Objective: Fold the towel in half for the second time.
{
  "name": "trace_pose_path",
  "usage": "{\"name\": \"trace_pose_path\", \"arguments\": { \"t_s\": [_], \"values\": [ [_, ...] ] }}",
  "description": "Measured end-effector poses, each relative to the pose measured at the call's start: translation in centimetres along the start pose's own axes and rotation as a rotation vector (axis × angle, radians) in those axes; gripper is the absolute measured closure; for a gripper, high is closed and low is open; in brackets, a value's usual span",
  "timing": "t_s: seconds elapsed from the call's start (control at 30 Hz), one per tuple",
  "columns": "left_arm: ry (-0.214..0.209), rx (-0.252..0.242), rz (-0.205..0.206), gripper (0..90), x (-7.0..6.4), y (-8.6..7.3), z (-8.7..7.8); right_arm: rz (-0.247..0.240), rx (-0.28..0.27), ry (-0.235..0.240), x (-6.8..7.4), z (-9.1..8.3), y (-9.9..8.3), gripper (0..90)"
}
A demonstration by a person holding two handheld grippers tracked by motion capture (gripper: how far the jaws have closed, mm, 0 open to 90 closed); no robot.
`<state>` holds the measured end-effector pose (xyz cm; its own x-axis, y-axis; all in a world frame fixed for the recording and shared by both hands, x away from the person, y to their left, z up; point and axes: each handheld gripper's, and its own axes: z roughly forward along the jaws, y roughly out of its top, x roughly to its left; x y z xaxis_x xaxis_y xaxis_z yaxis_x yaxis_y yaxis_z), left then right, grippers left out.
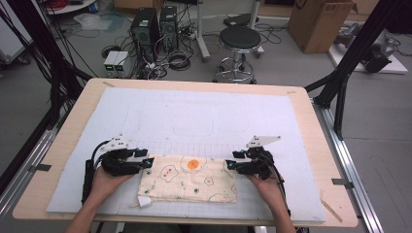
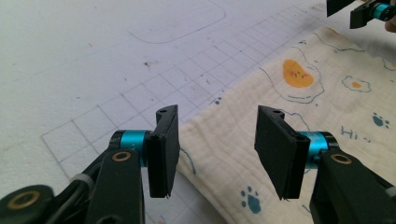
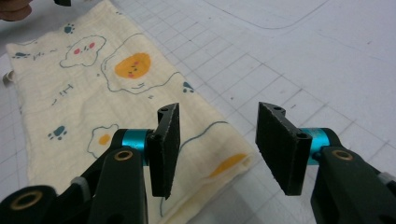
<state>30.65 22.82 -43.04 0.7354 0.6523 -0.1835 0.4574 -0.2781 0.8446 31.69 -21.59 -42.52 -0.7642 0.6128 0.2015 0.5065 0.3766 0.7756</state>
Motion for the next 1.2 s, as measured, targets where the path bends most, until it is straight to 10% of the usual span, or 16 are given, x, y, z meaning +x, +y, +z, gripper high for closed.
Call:
{"name": "trace_pose_path", "arguments": {
  "t_s": [0.27,0.6,1.2],
  "values": [
    [0.083,0.041,-0.035,49.6,1.0,-0.3,0.9,0.010,0.029,-0.032,-0.3,0.3,-0.1,49.2],
    [0.055,0.031,-0.118,54.5,1.9,-0.5,1.9,0.046,0.063,-0.053,-0.9,0.7,-0.3,50.2],
    [0.022,0.152,-0.029,79.9,0.6,0.2,2.7,0.028,0.128,-0.008,-0.7,2.0,-0.3,76.2]
  ]
}}
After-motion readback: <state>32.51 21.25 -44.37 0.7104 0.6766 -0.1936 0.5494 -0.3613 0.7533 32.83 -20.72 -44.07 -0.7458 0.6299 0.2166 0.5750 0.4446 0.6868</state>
